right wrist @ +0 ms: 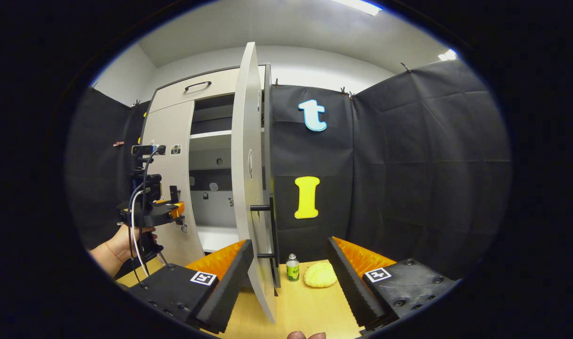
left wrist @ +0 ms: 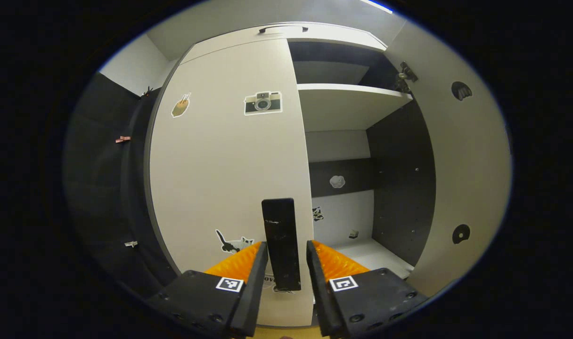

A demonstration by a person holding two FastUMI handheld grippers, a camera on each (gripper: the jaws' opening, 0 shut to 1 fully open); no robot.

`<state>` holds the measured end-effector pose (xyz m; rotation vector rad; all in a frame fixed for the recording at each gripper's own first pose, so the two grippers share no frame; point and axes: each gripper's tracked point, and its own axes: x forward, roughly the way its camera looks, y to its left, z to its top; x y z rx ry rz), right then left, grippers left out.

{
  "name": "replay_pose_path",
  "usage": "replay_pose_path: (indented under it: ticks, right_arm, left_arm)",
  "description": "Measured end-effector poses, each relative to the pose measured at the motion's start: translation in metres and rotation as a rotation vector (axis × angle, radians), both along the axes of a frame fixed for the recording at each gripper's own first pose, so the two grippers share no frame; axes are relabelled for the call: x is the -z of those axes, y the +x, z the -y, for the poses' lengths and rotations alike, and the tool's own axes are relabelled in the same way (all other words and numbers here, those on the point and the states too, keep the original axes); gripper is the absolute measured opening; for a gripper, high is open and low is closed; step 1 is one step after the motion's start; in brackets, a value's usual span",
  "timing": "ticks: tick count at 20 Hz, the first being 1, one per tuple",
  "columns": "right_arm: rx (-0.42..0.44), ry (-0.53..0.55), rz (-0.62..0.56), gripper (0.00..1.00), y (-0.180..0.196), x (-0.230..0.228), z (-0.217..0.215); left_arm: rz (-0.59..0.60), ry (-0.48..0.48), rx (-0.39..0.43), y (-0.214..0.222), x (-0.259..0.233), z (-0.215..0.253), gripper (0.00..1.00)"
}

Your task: Open the right door of the double-door shoe cabinet with the right hand, and open the left door with the left hand.

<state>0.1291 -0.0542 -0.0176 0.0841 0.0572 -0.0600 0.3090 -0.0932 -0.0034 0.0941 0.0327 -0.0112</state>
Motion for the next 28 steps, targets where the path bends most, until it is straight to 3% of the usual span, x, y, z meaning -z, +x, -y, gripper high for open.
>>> replay_pose_path:
  ticks: [2, 12, 16, 18, 28]
  right_arm:
    - [0.015, 0.008, 0.01, 0.98, 0.0, -0.004, 0.006]
    - [0.036, 0.004, 0.013, 0.98, -0.009, -0.01, 0.008]
    - [0.019, 0.014, 0.02, 0.98, -0.016, -0.016, -0.003]
    - [0.016, 0.006, 0.029, 0.98, -0.018, -0.02, -0.005]
    - [0.017, 0.031, 0.05, 0.98, -0.029, -0.031, -0.032]
  left_arm:
    - [0.001, 0.009, -0.005, 0.004, 0.001, -0.001, 0.4]
    - [-0.038, -0.042, 0.049, 0.017, 0.012, -0.001, 0.36]
    - [-0.04, -0.107, 0.134, 0.011, 0.01, 0.001, 0.24]
    - [-0.042, -0.1, 0.135, 0.007, 0.008, -0.001, 0.18]
    - [-0.05, -0.137, 0.16, -0.021, 0.008, -0.023, 0.17]
